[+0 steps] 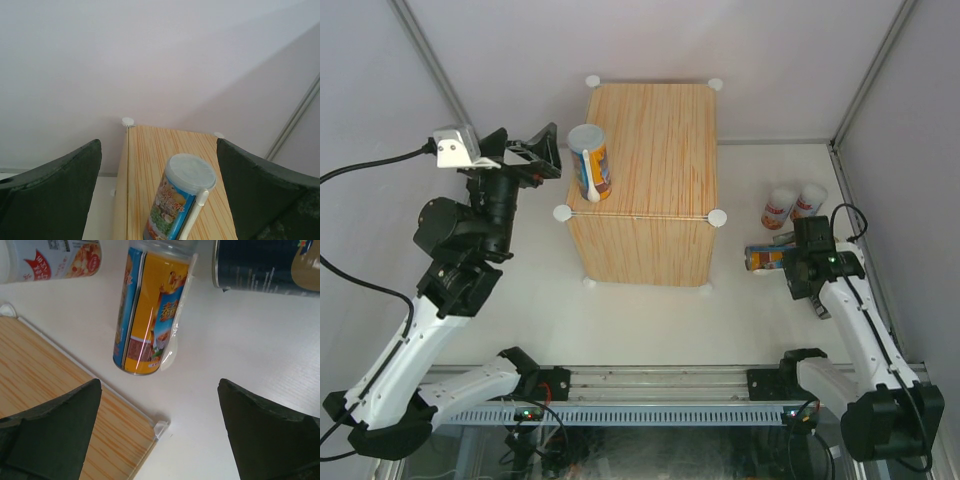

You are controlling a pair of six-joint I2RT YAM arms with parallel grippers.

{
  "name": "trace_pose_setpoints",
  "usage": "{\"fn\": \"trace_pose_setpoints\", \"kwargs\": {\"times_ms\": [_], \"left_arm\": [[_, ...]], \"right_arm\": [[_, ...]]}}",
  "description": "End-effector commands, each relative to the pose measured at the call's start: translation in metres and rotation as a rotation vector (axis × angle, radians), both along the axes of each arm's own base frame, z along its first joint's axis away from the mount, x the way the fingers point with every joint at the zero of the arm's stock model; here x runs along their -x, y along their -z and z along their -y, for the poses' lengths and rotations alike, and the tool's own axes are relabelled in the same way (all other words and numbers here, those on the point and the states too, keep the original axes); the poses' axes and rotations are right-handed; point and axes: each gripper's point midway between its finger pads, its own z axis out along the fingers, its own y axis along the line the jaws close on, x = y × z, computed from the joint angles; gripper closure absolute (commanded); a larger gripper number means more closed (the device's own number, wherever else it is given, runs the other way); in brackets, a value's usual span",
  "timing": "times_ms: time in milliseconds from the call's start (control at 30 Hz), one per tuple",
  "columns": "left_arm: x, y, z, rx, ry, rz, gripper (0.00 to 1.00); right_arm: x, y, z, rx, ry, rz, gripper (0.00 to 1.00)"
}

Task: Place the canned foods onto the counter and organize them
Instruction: Pick up the canned food from the center of the board.

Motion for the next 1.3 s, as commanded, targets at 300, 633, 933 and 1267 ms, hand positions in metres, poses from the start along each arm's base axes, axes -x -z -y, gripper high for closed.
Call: {"fn": "trace_pose_setpoints", "kwargs": {"times_ms": [300, 633, 933, 1267], "left_arm": [[0.006, -0.016, 0.007, 0.0, 0.045, 0.06, 0.0], [0.005, -0.014, 0.009, -0.021, 0.047, 0.062, 0.0], [0.006, -0.02, 0.006, -0.032, 0.032, 0.087, 0.0], [0.008, -0.024, 0.003, -0.036, 0.023, 0.107, 0.0]], "right_arm": [[-0.025, 0.02, 0.021, 0.016, 0.024, -0.022, 0.0], [-0.038, 0.037, 0.023, 0.008, 0.035, -0.053, 0.01], [-0.051, 0.049, 0.022, -0.003, 0.031, -0.077, 0.01], [-0.058, 0.058, 0.022, -0.004, 0.029, -0.087, 0.01]]}}
